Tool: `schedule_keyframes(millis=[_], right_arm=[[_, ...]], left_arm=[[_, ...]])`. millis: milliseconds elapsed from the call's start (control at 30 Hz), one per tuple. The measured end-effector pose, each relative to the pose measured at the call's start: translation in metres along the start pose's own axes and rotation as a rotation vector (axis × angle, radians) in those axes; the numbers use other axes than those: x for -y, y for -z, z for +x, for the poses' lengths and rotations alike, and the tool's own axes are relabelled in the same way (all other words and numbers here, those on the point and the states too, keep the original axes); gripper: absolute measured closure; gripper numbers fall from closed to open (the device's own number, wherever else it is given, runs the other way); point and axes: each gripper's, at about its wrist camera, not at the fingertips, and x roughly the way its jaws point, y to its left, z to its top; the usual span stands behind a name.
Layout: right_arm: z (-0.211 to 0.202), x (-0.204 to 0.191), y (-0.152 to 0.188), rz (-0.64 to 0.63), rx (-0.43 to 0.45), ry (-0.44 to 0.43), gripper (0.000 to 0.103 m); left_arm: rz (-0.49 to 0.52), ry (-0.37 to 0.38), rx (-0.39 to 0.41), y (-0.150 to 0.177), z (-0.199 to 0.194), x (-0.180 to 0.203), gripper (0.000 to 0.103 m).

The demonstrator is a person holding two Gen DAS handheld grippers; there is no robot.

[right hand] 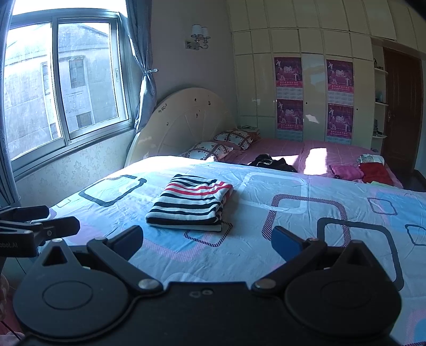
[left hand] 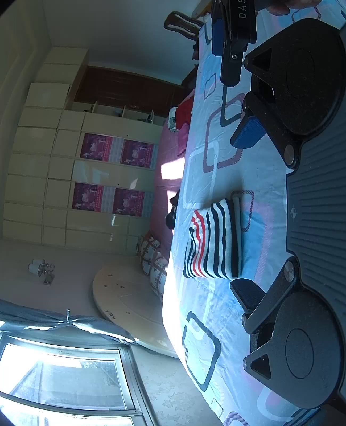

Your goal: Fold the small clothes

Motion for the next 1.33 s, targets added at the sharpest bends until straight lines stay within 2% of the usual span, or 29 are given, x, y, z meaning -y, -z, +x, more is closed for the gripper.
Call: schedule_keyframes(millis=[767, 1000, 1333], right_arm=[[0.004, 0.0, -0.004, -0.023, -0.001, -0.007, 0.001], [0.006, 0.001, -0.003, -0.04, -0.001, -0.011, 0.001], [0.013, -0.002, 0.0, -0.067, -0.025, 0.001, 0.001]], left_arm=[[0.01, -0.027, -0.015, -0.001, 0.006, -0.004, 0.0], [0.011, 0.004, -0.014, 0.001, 0.007, -0.001, 0.0], [-0.009, 0.021, 0.042, 0.004, -0.002, -0.003, 0.0]])
